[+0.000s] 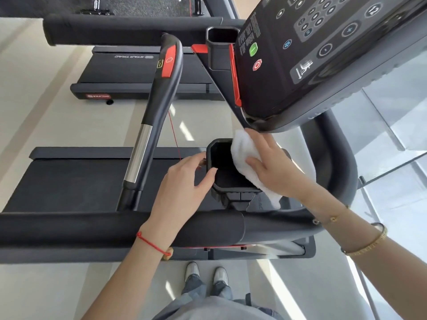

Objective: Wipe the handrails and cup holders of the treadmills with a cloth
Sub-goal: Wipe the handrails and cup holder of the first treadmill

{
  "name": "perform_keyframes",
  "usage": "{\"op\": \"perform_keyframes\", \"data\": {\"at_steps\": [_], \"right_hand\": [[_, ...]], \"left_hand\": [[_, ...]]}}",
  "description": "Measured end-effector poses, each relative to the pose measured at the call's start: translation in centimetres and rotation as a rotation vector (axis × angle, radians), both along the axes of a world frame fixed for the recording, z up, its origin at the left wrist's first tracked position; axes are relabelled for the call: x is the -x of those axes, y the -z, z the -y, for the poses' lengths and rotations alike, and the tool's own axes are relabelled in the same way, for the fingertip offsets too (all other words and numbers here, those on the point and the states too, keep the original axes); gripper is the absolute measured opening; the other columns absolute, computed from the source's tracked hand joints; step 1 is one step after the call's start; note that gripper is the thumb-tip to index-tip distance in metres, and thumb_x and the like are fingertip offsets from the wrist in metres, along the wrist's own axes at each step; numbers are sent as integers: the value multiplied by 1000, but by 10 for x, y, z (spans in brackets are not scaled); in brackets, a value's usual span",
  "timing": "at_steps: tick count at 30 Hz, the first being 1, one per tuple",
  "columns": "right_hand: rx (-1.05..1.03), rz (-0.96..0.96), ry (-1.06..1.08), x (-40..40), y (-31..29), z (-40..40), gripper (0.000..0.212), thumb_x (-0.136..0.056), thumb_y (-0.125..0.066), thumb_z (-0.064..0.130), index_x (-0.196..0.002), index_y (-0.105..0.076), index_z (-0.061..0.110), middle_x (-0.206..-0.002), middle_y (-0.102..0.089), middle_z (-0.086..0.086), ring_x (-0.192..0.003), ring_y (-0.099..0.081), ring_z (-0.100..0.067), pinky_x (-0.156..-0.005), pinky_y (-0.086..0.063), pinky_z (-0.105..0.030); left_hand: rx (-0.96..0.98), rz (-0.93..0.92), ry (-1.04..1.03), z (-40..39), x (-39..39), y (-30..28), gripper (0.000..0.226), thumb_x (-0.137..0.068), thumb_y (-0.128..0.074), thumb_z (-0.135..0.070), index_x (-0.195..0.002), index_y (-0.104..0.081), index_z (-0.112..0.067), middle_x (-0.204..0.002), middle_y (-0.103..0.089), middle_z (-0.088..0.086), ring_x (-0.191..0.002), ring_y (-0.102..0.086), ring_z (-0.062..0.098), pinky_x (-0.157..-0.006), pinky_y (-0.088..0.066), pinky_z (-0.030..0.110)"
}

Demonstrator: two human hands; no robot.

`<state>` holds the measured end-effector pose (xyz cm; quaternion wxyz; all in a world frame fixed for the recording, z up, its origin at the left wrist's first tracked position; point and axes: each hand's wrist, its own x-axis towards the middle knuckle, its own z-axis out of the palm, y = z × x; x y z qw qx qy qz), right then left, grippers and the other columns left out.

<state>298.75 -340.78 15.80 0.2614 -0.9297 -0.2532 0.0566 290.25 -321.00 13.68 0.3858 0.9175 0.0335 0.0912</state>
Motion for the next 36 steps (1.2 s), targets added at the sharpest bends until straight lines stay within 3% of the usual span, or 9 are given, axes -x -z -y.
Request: {"op": "perform_keyframes", "data": {"at_steps": [3,6,11,14,20,25,28,33,36], "right_hand": [[-95,-138,167,18,5,10,62,-98,-48,20,-151,-15,17,-138,-36,-9,-105,-36,-16,-72,-21,-14],[-71,-148,208,26,8,12,49,-97,-49,25,-140,-27,16,-118,-37,-2,-100,-39,-18,-67,-21,-19],[-56,-183,244,-8,-3,-7,48,-100,-46,21,-143,-29,7,-137,-43,-14,-120,-46,-31,-80,-27,-23],[-80,-202,270,2,-1,-4,51,-99,-48,23,-142,-29,5,-125,-48,-10,-115,-49,-31,-78,-27,-23],[-104,-258,327,44,9,13,22,-97,-49,30,-100,-32,18,-78,-37,13,-68,-41,-4,-55,-35,-14],[7,-310,316,14,-5,1,23,-99,-46,30,-110,-36,12,-86,-42,3,-87,-44,-21,-56,-23,-23],[-24,-255,323,3,-9,-5,44,-99,-49,25,-130,-37,-3,-117,-54,-18,-105,-51,-29,-66,-22,-19],[-132,-282,290,38,3,10,38,-98,-50,32,-127,-40,11,-103,-52,-1,-88,-48,-18,-70,-36,-23],[-65,-219,241,34,5,8,24,-98,-49,29,-113,-34,17,-104,-46,-4,-88,-47,-22,-70,-31,-14]], "left_hand": [[-4,4,14,0,-1,1,43,-93,-52,-42,-133,-57,-28,-110,-67,-12,-105,-60,3,-94,-52,30],[-4,9,24,0,-2,1,41,-94,-53,-41,-132,-58,-27,-108,-67,-11,-104,-61,5,-93,-53,32],[-8,28,25,0,-2,2,39,-93,-53,-41,-130,-59,-28,-105,-67,-12,-101,-61,2,-92,-52,27],[-13,26,26,0,-2,3,40,-93,-53,-41,-130,-59,-28,-105,-67,-13,-101,-61,2,-91,-52,25],[2,54,20,0,-3,5,37,-93,-55,-39,-127,-61,-26,-103,-68,-12,-98,-62,3,-89,-53,28],[1,57,16,0,-3,5,35,-93,-56,-38,-126,-62,-28,-102,-68,-12,-97,-62,4,-89,-53,28],[3,55,14,0,-3,5,36,-93,-56,-39,-127,-61,-29,-102,-68,-12,-97,-62,3,-90,-52,26],[3,67,13,1,-3,5,34,-92,-55,-40,-123,-62,-27,-102,-69,-12,-96,-63,2,-89,-54,29],[0,77,4,1,-4,5,30,-92,-56,-38,-120,-63,-28,-100,-69,-11,-94,-63,1,-89,-55,30]]}}
